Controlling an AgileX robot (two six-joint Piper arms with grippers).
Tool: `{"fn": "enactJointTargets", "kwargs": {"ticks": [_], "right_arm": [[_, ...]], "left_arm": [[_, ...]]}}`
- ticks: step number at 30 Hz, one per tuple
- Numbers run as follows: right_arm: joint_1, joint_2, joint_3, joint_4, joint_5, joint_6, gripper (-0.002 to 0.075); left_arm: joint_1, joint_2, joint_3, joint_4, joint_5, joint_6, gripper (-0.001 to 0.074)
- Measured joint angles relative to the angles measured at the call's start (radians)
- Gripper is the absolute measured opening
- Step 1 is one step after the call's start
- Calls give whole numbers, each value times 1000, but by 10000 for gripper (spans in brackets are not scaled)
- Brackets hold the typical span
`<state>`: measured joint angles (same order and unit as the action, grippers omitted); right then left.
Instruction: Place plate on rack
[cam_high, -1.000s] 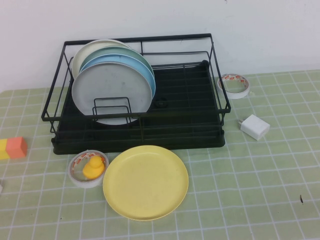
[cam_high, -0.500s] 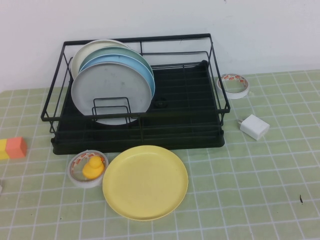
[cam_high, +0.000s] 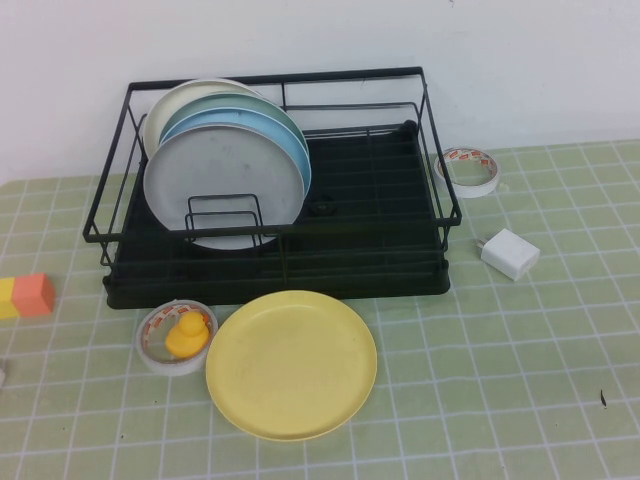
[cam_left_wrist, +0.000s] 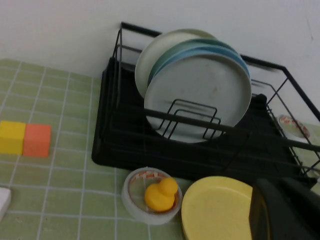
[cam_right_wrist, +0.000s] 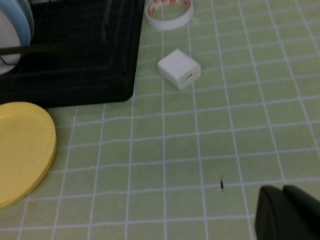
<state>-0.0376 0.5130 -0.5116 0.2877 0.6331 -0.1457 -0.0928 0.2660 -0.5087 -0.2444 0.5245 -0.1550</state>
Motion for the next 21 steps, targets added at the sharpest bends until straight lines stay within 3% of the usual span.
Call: {"fn": "enactJointTargets", "kwargs": {"ticks": [12,18,21], "right_arm": [[0,312,-1,89,-114,-36,-2],[4,564,-72,524,-45,-469,-2],[55,700,-137,745,-15,-670,-2]], "left_arm": [[0,51,0,33,73,-8,-2],[0,164,0,36,317,-18,-2],[0,211,0,37,335,-22,-2]]}}
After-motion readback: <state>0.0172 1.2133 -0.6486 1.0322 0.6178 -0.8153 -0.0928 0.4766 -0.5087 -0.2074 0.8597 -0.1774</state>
